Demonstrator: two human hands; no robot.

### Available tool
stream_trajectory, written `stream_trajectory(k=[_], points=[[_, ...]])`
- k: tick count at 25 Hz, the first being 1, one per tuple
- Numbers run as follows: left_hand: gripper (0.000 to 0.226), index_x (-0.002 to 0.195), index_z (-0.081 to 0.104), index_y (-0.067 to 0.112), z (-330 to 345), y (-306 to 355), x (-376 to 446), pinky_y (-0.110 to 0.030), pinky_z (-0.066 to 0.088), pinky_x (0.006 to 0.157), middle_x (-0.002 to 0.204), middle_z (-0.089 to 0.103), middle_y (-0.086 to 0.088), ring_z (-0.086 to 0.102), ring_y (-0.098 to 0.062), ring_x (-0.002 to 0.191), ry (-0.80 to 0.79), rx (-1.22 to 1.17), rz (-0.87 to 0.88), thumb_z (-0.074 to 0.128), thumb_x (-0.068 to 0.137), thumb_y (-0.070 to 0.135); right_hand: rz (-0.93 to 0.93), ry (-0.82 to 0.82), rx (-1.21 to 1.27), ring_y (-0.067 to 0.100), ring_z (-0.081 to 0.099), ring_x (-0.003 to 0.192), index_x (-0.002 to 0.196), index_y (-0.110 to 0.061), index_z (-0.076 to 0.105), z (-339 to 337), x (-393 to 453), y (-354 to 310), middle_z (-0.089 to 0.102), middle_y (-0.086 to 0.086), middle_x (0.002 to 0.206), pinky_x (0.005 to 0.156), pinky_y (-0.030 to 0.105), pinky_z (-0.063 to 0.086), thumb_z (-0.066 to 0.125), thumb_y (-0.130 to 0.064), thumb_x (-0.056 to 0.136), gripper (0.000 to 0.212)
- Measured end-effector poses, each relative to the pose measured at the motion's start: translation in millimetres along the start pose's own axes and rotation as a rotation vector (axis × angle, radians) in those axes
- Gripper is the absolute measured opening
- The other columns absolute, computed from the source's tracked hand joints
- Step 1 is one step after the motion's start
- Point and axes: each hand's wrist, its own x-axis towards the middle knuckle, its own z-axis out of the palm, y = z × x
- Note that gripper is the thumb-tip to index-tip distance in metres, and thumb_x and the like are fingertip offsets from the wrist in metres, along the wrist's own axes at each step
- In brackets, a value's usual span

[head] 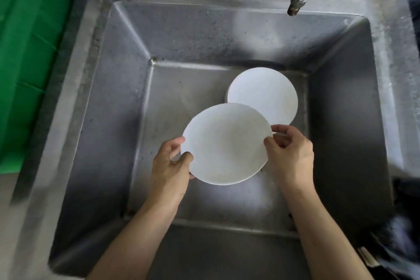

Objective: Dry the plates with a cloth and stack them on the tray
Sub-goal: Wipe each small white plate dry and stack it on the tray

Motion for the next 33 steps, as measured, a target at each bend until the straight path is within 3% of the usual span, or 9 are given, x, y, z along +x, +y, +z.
stream_trajectory(k=[7,10,16,20,23,25,28,30,33], points=[[0.032,0.112,0.065,0.024,-13,-2,-1,-0.026,0.058,0.058,0.111,0.069,0.002,0.069,-0.014,0.095,0.055,-0.008,-0.009,0.057,0.09,0.003,0.131,-0.086,-0.11,0.028,0.073,0.078,0.122,-0.012,0.072,1,-7,-12,0.076,0.005,0.102,0.076,0.04,0.063,0.067,-0.019,0.091,0.032],[0.03,0.113,0.065,0.024,-13,-1,-1,-0.029,0.059,0.063,0.113,0.068,-0.001,0.068,-0.016,0.098,0.051,-0.003,-0.019,0.059,0.09,0.005,0.177,-0.089,-0.1,0.024,0.074,0.068,0.109,-0.012,0.075,-2,-10,-12,0.074,0.0,0.086,0.073,0.042,0.065,0.068,-0.015,0.089,0.021],[0.031,0.114,0.064,0.024,-13,6,-5,-0.025,0.057,0.062,0.117,0.066,-0.003,0.067,-0.014,0.101,0.039,-0.02,-0.012,0.059,0.09,0.006,0.235,-0.091,-0.015,0.013,0.073,0.055,0.113,-0.01,0.072,-9,-21,-6,0.075,0.002,0.084,0.066,0.035,0.065,0.065,-0.013,0.088,0.027],[0.037,0.124,0.059,0.025,-12,14,-17,-0.043,0.053,0.097,0.122,0.066,0.003,0.063,-0.017,0.115,0.071,-0.068,-0.012,0.063,0.089,0.011,0.303,-0.116,0.124,0.017,0.075,0.06,0.123,-0.009,0.068,-15,-39,-3,0.074,0.004,0.086,0.064,0.038,0.065,0.066,-0.004,0.089,0.035],[0.025,0.104,0.066,0.031,-8,28,-30,-0.043,0.049,0.103,0.105,0.068,0.01,0.064,-0.018,0.11,0.109,-0.095,-0.046,0.063,0.079,0.03,0.404,-0.159,0.31,0.022,0.077,0.064,0.129,-0.009,0.063,-19,-63,-3,0.076,0.011,0.089,0.053,0.027,0.059,0.063,0.005,0.09,0.041],[0.02,0.101,0.068,0.028,-5,34,-41,-0.047,0.052,0.1,0.109,0.07,0.0,0.064,-0.024,0.109,0.138,-0.144,-0.1,0.058,0.084,0.034,0.45,-0.155,0.4,0.024,0.077,0.063,0.129,-0.01,0.059,-20,-80,-3,0.077,0.013,0.082,0.05,0.025,0.058,0.061,0.007,0.09,0.043],[0.026,0.121,0.064,0.034,-1,42,-62,-0.041,0.06,0.073,0.113,0.068,0.003,0.065,-0.02,0.096,0.133,-0.327,-0.262,0.047,0.101,0.033,0.502,-0.166,0.472,0.023,0.077,0.067,0.131,-0.016,0.05,-24,-102,-7,0.076,0.016,0.091,0.052,0.026,0.059,0.064,0.006,0.09,0.049],[0.024,0.117,0.065,0.033,0,47,-75,-0.037,0.061,0.061,0.11,0.071,0.004,0.068,-0.02,0.095,0.138,-0.443,-0.32,0.047,0.103,0.037,0.507,-0.19,0.516,0.021,0.078,0.07,0.131,-0.019,0.045,-27,-115,-10,0.075,0.015,0.098,0.054,0.027,0.06,0.067,0.005,0.09,0.053],[0.024,0.109,0.065,0.027,2,57,-91,-0.037,0.063,0.066,0.109,0.073,0.002,0.071,-0.02,0.095,0.125,-0.494,-0.331,0.047,0.104,0.042,0.461,-0.224,0.528,0.022,0.078,0.074,0.134,-0.019,0.04,-36,-127,-17,0.073,0.014,0.104,0.061,0.031,0.063,0.068,0.003,0.09,0.057]])
